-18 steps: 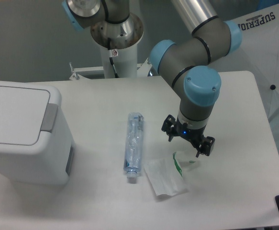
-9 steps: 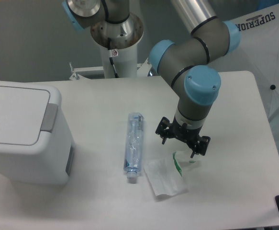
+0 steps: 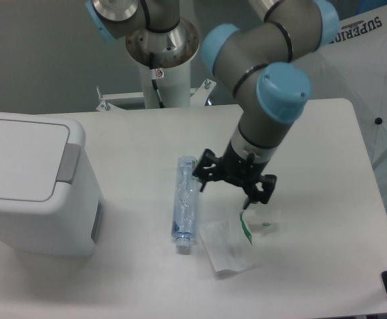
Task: Open the trash can
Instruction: 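Swing the gripper over to the lid edge of the white trash can, then press the gripper fingers against the lid's front edge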
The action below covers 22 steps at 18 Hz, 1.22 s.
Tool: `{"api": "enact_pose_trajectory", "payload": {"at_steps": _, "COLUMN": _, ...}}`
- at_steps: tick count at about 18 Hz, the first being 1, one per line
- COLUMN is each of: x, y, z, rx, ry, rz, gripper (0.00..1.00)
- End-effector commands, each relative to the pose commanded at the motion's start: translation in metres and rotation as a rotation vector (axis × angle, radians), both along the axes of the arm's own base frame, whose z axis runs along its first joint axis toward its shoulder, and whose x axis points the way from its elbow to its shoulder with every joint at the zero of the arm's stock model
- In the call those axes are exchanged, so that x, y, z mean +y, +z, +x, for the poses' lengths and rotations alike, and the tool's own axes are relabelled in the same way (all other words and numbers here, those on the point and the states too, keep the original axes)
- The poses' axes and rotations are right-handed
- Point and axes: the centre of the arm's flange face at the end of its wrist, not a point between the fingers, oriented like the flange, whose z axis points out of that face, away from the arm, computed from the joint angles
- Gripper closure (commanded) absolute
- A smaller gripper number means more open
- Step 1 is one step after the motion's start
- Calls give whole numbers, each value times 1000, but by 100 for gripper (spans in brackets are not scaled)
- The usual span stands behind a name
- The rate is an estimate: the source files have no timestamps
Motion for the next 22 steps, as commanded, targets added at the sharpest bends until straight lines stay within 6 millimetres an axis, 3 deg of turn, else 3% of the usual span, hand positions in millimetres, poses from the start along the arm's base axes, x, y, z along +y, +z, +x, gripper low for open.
{"api": "enact_pose_trajectory", "payload": {"at_steps": 8, "x": 21, "y": 40, "z": 52, "rx": -193, "ry": 69, "rz": 185, "gripper": 0}}
{"api": "enact_pose_trajectory", "payload": {"at_steps": 13, "x": 39, "y": 34, "z": 90, "rx": -237, "ry": -3, "rz": 210, "gripper": 0}}
{"api": "enact_pose_trajectory", "payload": {"at_steps": 22, "x": 41, "y": 36, "z": 110, "rx": -239, "ry": -21, "rz": 228, "gripper": 0}}
